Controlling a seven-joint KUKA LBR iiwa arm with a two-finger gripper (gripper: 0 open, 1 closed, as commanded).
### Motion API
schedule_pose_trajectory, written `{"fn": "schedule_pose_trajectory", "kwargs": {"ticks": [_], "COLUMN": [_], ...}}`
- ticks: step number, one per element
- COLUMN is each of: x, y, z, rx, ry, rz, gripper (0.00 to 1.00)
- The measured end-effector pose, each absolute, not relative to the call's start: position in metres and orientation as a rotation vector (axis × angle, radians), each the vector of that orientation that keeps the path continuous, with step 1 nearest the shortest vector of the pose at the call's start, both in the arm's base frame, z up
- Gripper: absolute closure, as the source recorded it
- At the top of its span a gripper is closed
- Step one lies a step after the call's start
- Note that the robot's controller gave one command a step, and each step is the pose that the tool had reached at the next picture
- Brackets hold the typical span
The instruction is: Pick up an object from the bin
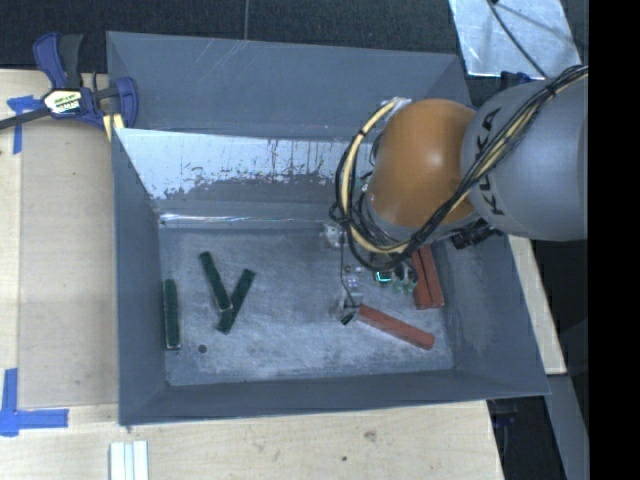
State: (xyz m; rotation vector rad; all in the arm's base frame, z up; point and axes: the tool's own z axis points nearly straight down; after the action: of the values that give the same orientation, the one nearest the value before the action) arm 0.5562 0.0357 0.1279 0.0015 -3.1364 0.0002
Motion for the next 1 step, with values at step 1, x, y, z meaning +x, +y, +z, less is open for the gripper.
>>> {"fn": "schedule_pose_trajectory", "kwargs": {"ticks": [1], "x": [0.5146], "y": [-0.0634], "z": [0.0674], "rx": [0.126], "ry": [-3.136], "rz": [0.005], "gripper": [0.0]}}
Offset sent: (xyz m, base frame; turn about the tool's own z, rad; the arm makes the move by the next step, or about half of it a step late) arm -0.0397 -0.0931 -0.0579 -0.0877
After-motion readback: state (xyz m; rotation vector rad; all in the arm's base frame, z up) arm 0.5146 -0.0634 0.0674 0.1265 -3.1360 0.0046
